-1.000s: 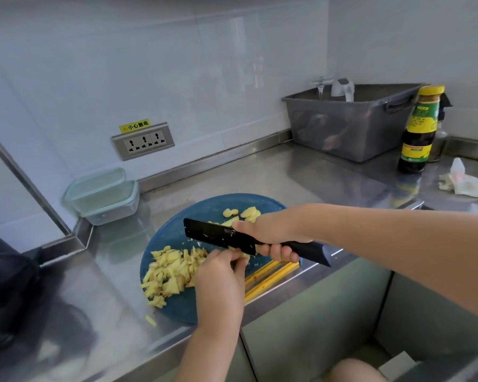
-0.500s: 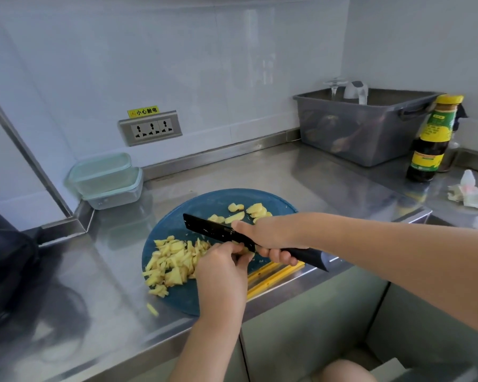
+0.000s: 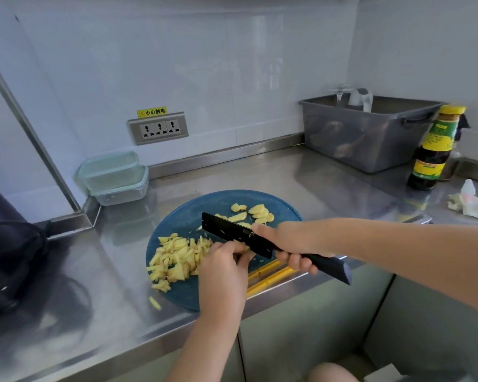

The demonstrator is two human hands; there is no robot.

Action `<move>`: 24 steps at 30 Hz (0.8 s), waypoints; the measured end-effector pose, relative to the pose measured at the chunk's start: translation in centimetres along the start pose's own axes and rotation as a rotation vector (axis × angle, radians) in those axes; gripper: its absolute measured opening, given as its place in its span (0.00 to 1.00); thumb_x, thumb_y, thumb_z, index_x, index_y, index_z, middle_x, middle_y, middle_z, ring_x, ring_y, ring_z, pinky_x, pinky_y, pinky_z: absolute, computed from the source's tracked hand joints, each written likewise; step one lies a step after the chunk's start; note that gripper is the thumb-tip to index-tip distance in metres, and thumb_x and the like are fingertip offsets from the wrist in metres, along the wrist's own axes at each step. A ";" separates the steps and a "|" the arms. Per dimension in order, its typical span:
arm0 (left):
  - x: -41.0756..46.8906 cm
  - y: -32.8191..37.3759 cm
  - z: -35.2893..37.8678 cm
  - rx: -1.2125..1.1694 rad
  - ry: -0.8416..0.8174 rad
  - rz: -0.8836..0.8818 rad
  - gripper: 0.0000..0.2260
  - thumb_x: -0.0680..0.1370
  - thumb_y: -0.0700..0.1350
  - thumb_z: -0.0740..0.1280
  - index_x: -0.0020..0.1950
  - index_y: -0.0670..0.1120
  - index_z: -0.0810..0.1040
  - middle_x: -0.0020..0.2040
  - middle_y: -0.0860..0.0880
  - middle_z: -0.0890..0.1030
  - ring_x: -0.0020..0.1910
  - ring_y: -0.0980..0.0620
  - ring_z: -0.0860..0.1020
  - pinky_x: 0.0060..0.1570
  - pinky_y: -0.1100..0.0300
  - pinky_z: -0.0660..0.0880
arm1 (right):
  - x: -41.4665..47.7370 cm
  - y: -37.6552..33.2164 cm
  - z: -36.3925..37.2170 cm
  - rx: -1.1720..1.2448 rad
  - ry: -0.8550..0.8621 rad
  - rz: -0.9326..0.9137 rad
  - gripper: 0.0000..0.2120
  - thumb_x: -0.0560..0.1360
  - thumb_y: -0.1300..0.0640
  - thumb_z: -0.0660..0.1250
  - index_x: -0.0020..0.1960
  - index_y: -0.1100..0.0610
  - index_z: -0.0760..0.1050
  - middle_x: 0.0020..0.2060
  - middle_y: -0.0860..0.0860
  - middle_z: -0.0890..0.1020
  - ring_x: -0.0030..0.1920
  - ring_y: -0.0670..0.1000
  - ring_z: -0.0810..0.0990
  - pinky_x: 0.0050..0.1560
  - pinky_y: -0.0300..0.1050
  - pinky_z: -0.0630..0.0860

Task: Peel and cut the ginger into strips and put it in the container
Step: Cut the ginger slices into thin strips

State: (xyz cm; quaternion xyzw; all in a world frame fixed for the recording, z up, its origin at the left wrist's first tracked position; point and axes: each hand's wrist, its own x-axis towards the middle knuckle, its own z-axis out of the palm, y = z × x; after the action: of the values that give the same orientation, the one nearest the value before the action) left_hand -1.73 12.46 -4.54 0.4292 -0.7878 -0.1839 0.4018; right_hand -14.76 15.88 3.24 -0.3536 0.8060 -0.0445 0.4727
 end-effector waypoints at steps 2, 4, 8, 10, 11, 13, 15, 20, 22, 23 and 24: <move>0.1 -0.3 0.2 -0.053 0.006 -0.016 0.06 0.69 0.40 0.77 0.44 0.45 0.85 0.40 0.51 0.82 0.37 0.56 0.79 0.37 0.72 0.70 | 0.1 0.8 -0.2 0.009 -0.030 -0.015 0.32 0.74 0.27 0.44 0.29 0.53 0.60 0.18 0.48 0.65 0.16 0.46 0.63 0.22 0.31 0.63; 0.2 -0.6 0.4 -0.079 0.013 -0.026 0.06 0.68 0.39 0.77 0.44 0.45 0.85 0.40 0.51 0.82 0.38 0.56 0.80 0.39 0.71 0.72 | 0.6 1.2 -0.3 -0.056 0.095 -0.091 0.27 0.81 0.36 0.48 0.34 0.55 0.65 0.22 0.52 0.70 0.17 0.49 0.67 0.23 0.35 0.67; 0.5 -0.5 0.4 -0.096 0.012 -0.048 0.06 0.69 0.40 0.76 0.45 0.45 0.85 0.41 0.51 0.82 0.38 0.56 0.80 0.39 0.71 0.72 | 0.7 -0.7 0.6 -0.108 0.112 0.043 0.31 0.79 0.34 0.43 0.35 0.58 0.65 0.19 0.54 0.68 0.23 0.52 0.68 0.30 0.42 0.69; 0.6 -0.4 0.4 -0.094 0.009 -0.059 0.06 0.69 0.40 0.76 0.45 0.45 0.85 0.42 0.50 0.83 0.40 0.54 0.80 0.41 0.67 0.73 | 0.7 -1.4 1.1 -0.126 0.107 0.118 0.37 0.75 0.28 0.39 0.34 0.60 0.64 0.15 0.54 0.65 0.26 0.53 0.67 0.33 0.46 0.68; 0.6 -0.4 0.4 -0.086 0.004 -0.063 0.06 0.70 0.41 0.75 0.46 0.45 0.85 0.42 0.50 0.83 0.40 0.54 0.80 0.42 0.66 0.74 | 0.7 -1.6 1.3 -0.138 0.125 0.115 0.38 0.74 0.27 0.39 0.33 0.60 0.64 0.14 0.53 0.65 0.26 0.53 0.66 0.32 0.47 0.68; 0.5 -0.3 0.3 -0.080 -0.004 -0.068 0.06 0.70 0.41 0.75 0.46 0.45 0.85 0.43 0.50 0.83 0.41 0.54 0.80 0.42 0.65 0.74 | 0.7 -1.7 1.4 -0.149 0.148 0.095 0.39 0.74 0.27 0.39 0.32 0.61 0.64 0.15 0.54 0.64 0.25 0.53 0.66 0.31 0.46 0.68; 0.4 -0.2 0.2 -0.083 -0.009 -0.059 0.05 0.71 0.41 0.75 0.45 0.45 0.85 0.42 0.49 0.83 0.40 0.53 0.80 0.43 0.63 0.75 | 0.0 -1.7 1.6 -0.208 0.156 0.097 0.40 0.75 0.28 0.40 0.36 0.63 0.68 0.18 0.57 0.67 0.25 0.53 0.67 0.31 0.46 0.68; 0.2 0.1 -0.3 -0.060 0.027 -0.039 0.01 0.72 0.39 0.73 0.41 0.43 0.84 0.38 0.50 0.83 0.35 0.57 0.76 0.35 0.74 0.65 | 0.8 -2.3 3.2 -0.269 0.379 -0.276 0.24 0.84 0.59 0.48 0.78 0.53 0.45 0.27 0.56 0.73 0.24 0.53 0.73 0.32 0.46 0.79; 0.1 0.1 -0.2 -0.054 0.029 -0.036 0.01 0.72 0.39 0.73 0.42 0.44 0.84 0.38 0.50 0.83 0.36 0.58 0.74 0.35 0.75 0.64 | 1.0 -3.2 3.3 -0.209 0.321 -0.195 0.26 0.84 0.45 0.43 0.68 0.63 0.65 0.25 0.57 0.73 0.24 0.54 0.72 0.32 0.45 0.76; 0.1 0.1 -0.2 -0.065 0.028 -0.034 0.01 0.72 0.40 0.73 0.43 0.44 0.84 0.39 0.51 0.83 0.36 0.59 0.75 0.36 0.76 0.64 | 0.9 -3.4 3.1 -0.233 0.287 -0.124 0.35 0.81 0.37 0.41 0.54 0.66 0.72 0.23 0.57 0.72 0.23 0.55 0.71 0.31 0.45 0.74; 0.1 0.1 -0.2 -0.080 0.028 -0.035 0.02 0.72 0.41 0.73 0.43 0.44 0.84 0.39 0.52 0.83 0.37 0.59 0.75 0.37 0.75 0.64 | 0.9 -3.4 2.8 -0.210 0.250 -0.077 0.39 0.78 0.32 0.41 0.42 0.65 0.72 0.20 0.56 0.70 0.21 0.54 0.69 0.30 0.43 0.71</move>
State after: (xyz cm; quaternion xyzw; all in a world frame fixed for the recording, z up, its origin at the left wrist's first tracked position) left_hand -1.67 12.44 -4.32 0.4291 -0.7664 -0.2161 0.4264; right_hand -11.03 13.45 2.43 -0.4232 0.8446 -0.0218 0.3272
